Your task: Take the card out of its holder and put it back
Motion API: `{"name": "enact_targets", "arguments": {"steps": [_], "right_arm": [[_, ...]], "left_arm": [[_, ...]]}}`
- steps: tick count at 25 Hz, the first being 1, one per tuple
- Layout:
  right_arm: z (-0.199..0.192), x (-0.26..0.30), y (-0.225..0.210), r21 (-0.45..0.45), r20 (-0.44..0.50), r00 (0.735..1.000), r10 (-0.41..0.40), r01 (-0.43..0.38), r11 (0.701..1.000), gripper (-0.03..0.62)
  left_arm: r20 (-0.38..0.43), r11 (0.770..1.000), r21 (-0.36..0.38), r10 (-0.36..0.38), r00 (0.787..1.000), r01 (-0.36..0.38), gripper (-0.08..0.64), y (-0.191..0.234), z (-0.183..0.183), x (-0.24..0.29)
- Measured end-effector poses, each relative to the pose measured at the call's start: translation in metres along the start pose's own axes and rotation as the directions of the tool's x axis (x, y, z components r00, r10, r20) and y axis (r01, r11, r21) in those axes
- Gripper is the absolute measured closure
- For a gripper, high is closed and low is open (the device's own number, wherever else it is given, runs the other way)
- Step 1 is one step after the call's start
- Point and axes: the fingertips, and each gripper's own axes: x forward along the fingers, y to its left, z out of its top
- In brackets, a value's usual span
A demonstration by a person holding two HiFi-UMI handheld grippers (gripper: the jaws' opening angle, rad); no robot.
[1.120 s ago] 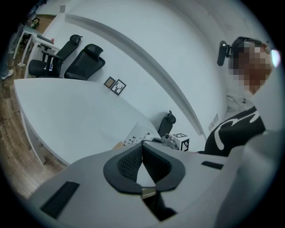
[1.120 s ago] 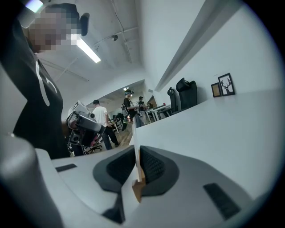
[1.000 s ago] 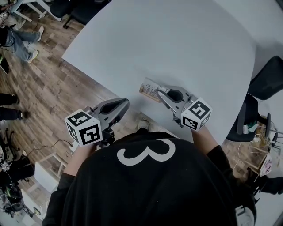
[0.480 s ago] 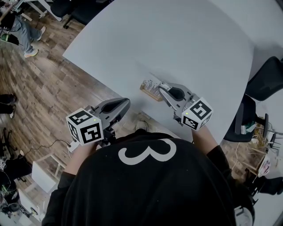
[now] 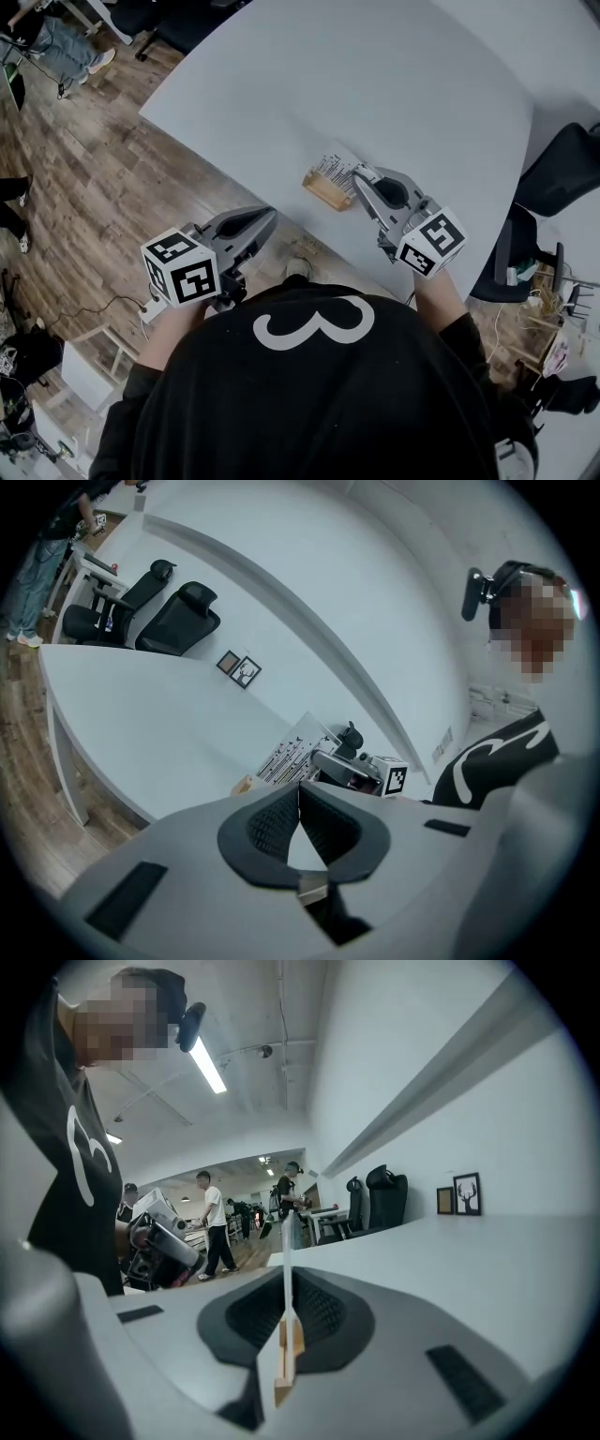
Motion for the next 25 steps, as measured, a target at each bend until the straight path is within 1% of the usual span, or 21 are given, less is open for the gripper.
{"name": "enact_targets", "arguments": {"steps": [4, 8, 12, 15, 20, 23, 25], "right_arm": [[0.025, -0.011, 0.004, -0.033, 0.048, 0.998, -0.046, 0.048, 0.998, 0.566], [0.048, -0.021, 0.02, -0.016, 0.103, 0.992, -0.073, 0.075, 0.997, 0.567], [0.064, -0.03, 0.046, 0.052, 0.147, 0.985, -0.094, 0.087, 0.995, 0.568], [0.07, -0.039, 0.065, 0.125, 0.181, 0.977, -0.113, 0.091, 0.988, 0.568], [0.07, -0.057, 0.092, 0.265, 0.226, 0.962, -0.151, 0.088, 0.96, 0.568], [0.065, -0.067, 0.112, 0.302, 0.232, 0.957, -0.175, 0.1, 0.948, 0.569], [0.061, -0.074, 0.128, 0.327, 0.238, 0.954, -0.183, 0.099, 0.94, 0.569]], "left_arm": [[0.013, 1.0, 0.009, -0.008, 1.0, 0.008, 0.546, -0.007, 0.002, -0.012], [0.035, 1.0, 0.006, -0.028, 0.999, 0.028, 0.546, -0.014, 0.007, -0.028], [0.042, 0.998, 0.014, -0.057, 0.997, 0.056, 0.546, -0.028, 0.009, -0.047], [0.029, 0.998, 0.025, -0.067, 0.997, 0.066, 0.546, -0.036, 0.005, -0.063], [0.025, 0.996, 0.015, -0.094, 0.995, 0.093, 0.546, -0.049, -0.002, -0.084], [0.039, 0.992, 0.021, -0.127, 0.991, 0.126, 0.546, -0.061, -0.006, -0.097], [0.038, 0.989, 0.043, -0.143, 0.989, 0.141, 0.546, -0.069, -0.009, -0.106]]}}
